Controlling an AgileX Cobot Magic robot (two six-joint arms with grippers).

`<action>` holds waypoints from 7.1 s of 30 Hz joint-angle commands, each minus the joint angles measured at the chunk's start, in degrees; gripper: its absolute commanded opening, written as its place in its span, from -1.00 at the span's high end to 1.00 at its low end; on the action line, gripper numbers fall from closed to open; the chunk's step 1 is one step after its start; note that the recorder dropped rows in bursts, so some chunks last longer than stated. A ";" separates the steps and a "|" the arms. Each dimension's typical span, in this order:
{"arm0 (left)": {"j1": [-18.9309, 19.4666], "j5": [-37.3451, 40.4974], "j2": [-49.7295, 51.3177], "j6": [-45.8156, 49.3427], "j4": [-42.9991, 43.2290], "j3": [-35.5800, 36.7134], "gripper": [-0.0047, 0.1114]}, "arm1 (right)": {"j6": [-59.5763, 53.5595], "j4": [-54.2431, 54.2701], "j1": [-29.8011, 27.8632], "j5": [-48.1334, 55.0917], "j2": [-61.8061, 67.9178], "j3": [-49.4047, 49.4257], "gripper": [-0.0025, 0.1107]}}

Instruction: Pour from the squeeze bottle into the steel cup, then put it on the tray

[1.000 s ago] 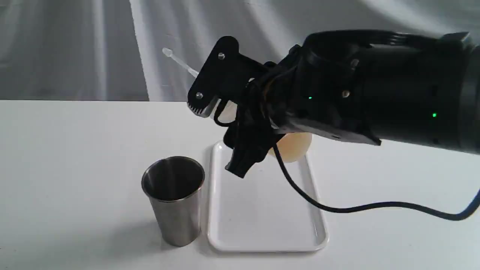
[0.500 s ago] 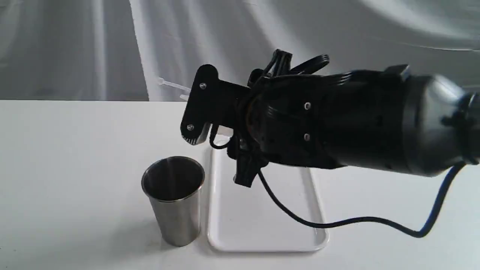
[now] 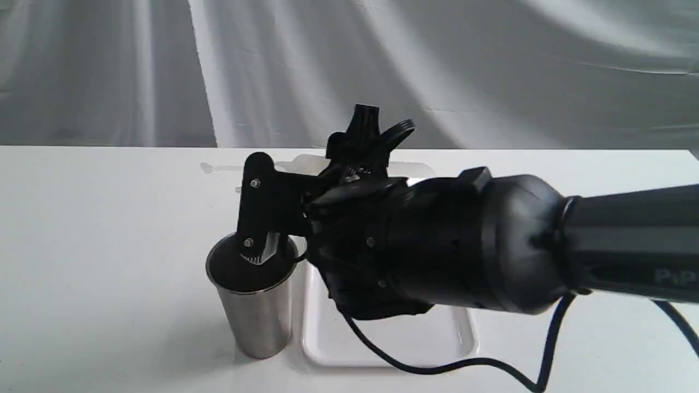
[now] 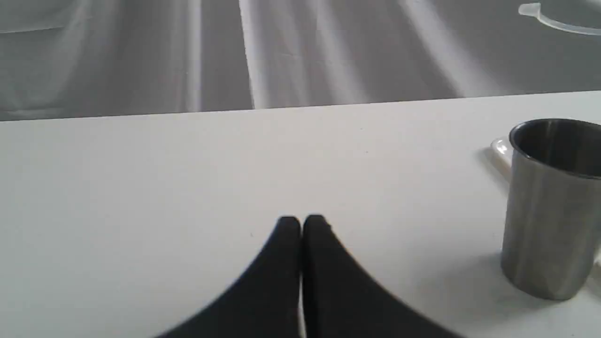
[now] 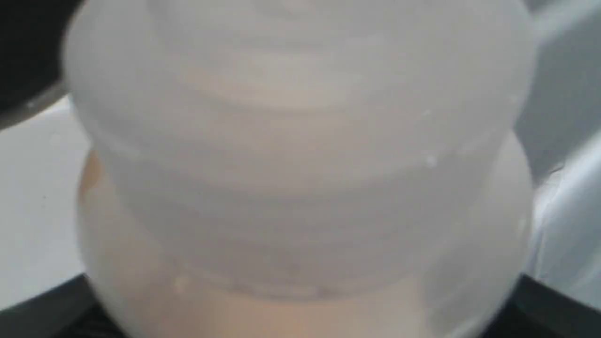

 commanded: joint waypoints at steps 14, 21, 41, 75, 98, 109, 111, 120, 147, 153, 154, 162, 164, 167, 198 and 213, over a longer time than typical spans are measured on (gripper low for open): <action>0.09 -0.43 -0.15 -0.15 -0.06 0.25 0.92 | -0.69 -9.64 0.62 8.52 -0.05 -0.40 0.09; 0.09 -0.43 -0.15 -0.27 -0.06 0.25 0.92 | -0.69 -10.44 1.54 8.60 -0.05 -0.40 0.09; 0.09 -0.43 -0.15 -0.27 -0.06 0.25 0.92 | -4.21 -13.85 3.31 13.66 3.29 -0.40 0.09; 0.09 -0.43 -0.15 -0.27 -0.06 0.25 0.92 | -17.09 -15.18 3.31 15.94 3.29 -0.40 0.09; 0.09 -0.43 -0.15 -0.22 -0.06 0.25 0.92 | -17.08 -16.81 3.31 15.96 3.37 -0.40 0.09; 0.09 -0.43 -0.15 -0.07 -0.06 0.25 0.92 | -22.58 -18.54 3.37 17.38 3.37 -0.40 0.09; 0.09 -0.43 -0.15 -0.07 -0.06 0.25 0.92 | -24.57 -18.92 3.37 17.43 3.37 -0.40 0.09; 0.09 -0.43 -0.15 -0.18 -0.06 0.25 0.92 | -29.54 -20.70 3.37 17.43 3.37 -0.40 0.09; 0.09 -0.43 -0.15 -0.21 -0.06 0.25 0.92 | -12.39 -17.30 3.37 17.43 3.37 -0.40 0.09; 0.09 -0.43 -0.15 -0.08 -0.06 0.25 0.92 | 3.77 -15.91 3.37 17.01 3.37 -0.40 0.09; 0.09 -0.43 -0.15 -0.08 -0.06 0.25 0.92 | 7.53 -15.75 3.37 17.01 3.26 -0.40 0.09; 0.09 -0.43 -0.15 -0.18 -0.06 0.25 0.92 | 27.66 -15.14 3.37 17.01 3.12 -0.40 0.09; 0.09 -0.43 -0.15 -0.18 -0.06 0.25 0.92 | 30.20 -15.14 3.37 17.01 3.12 -0.40 0.09; 0.09 -0.43 -0.15 -0.18 -0.06 0.25 0.92 | 33.83 -15.10 3.37 17.01 3.12 -0.40 0.09; 0.09 -0.43 -0.15 -0.15 -0.06 0.25 0.92 | 52.03 5.10 -5.00 6.40 -11.23 -0.40 0.09; 0.09 -0.43 -0.15 -0.27 -0.06 0.25 0.92 | 47.24 16.84 -12.86 -15.23 -11.74 7.21 0.09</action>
